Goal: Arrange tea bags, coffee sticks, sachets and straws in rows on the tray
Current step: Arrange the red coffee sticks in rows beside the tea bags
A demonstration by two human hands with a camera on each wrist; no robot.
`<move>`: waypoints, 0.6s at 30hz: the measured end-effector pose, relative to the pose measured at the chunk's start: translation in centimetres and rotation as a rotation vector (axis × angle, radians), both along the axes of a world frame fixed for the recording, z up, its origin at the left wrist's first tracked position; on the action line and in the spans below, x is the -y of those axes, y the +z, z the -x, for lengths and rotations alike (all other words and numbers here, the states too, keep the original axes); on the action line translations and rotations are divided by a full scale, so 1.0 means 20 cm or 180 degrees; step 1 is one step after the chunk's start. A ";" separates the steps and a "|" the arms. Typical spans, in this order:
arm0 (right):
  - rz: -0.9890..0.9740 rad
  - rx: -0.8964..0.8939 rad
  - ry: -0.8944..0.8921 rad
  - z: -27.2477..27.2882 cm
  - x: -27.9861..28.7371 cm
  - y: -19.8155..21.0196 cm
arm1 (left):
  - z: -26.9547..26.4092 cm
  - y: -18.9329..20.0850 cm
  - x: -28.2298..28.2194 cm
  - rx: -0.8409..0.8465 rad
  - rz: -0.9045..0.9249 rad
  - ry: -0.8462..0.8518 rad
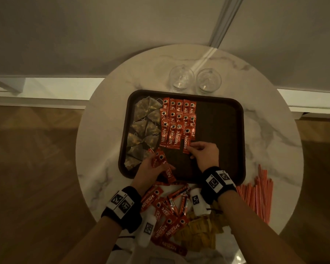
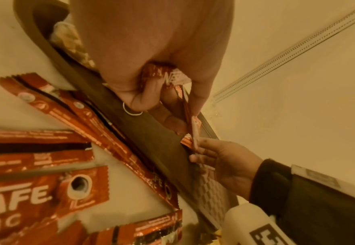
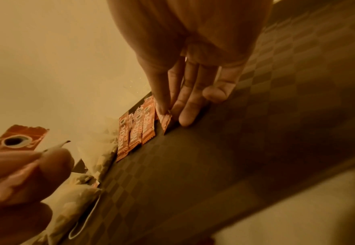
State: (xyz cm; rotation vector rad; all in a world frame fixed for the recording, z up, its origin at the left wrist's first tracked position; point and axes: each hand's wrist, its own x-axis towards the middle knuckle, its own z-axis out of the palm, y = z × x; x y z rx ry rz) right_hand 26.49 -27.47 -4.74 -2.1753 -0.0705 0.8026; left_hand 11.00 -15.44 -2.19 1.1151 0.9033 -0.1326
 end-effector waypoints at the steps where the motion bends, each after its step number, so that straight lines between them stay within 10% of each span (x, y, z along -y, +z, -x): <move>1: 0.0022 0.0009 0.0006 0.00 -0.01 0.00 | 0.00 0.00 0.00 -0.0012 -0.0021 -0.0022; 18: -0.0501 -0.0323 -0.0103 0.08 0.06 0.16 | -0.01 -0.03 -0.01 -0.0140 -0.0538 -0.0093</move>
